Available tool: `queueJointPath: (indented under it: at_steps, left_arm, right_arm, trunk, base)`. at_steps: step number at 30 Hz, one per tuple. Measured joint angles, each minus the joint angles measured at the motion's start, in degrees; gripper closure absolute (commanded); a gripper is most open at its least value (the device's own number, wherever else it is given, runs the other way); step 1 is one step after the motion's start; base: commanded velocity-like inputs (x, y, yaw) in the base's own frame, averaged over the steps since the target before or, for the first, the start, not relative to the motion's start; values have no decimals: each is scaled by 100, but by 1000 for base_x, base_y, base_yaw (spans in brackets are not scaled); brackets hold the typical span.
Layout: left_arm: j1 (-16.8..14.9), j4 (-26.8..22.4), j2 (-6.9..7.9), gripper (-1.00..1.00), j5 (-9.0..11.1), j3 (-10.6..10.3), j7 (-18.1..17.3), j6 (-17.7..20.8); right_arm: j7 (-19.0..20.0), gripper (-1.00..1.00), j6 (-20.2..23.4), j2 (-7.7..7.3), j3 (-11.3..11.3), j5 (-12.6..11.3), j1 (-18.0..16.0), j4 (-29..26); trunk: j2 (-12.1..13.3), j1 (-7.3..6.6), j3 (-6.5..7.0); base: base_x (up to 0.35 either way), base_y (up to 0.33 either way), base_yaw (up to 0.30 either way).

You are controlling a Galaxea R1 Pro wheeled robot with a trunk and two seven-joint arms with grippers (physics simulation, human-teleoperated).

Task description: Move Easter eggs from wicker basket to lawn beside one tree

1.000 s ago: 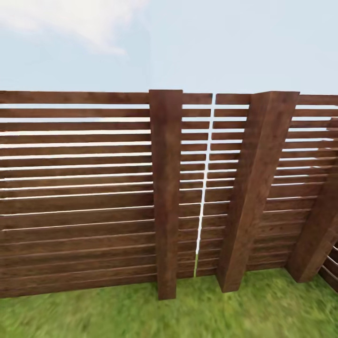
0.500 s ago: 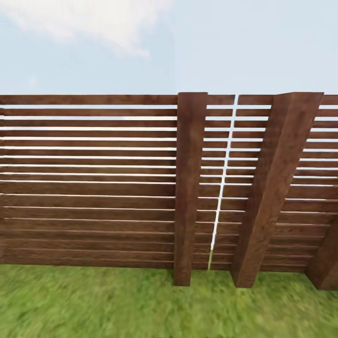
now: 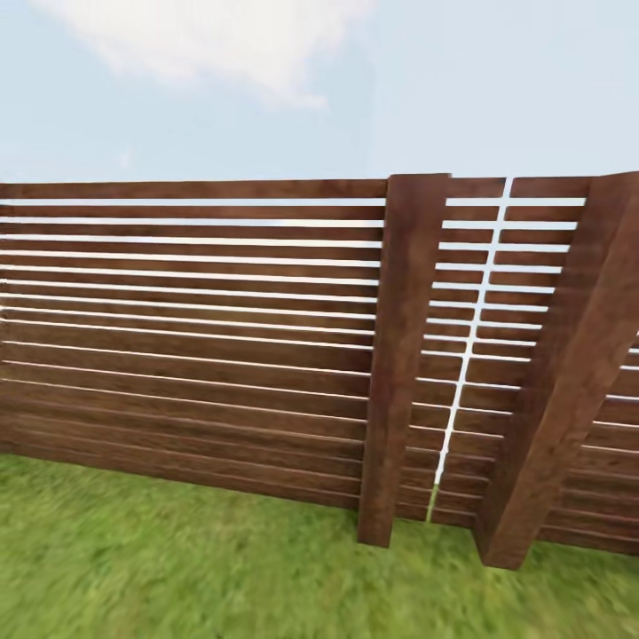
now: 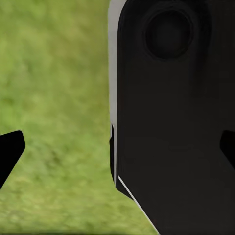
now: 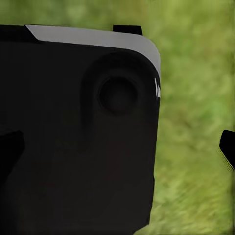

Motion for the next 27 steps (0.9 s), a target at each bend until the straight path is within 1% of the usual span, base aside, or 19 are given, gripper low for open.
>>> queueJointPath:
  at_steps: [27]
  left_arm:
    - [-3, 0, 0, -100, 0, 0, 0, 0]
  right_arm:
    - [-1, -100, 0, -2, 0, 0, -1, 0]
  trunk:
    - [0, 0, 0]
  base:
    - [0, 0, 292]
